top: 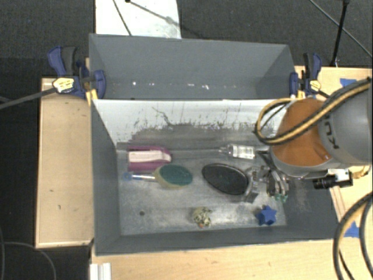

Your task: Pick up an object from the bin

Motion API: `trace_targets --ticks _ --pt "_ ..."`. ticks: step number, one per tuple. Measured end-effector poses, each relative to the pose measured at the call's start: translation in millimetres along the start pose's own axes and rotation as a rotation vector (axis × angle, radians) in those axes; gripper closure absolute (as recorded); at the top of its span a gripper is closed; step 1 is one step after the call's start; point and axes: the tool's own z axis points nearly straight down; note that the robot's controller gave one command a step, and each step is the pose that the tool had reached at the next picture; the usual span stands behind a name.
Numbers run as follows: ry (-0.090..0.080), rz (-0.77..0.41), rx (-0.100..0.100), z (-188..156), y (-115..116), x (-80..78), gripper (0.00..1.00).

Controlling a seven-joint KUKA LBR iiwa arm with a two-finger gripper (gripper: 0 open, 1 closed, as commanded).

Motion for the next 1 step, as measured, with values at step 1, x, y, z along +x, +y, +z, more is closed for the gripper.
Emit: trace_targets --ticks 1 --pt "-0.011 0.052 -0.003 -119.3 -3.6 4.1 1.0"
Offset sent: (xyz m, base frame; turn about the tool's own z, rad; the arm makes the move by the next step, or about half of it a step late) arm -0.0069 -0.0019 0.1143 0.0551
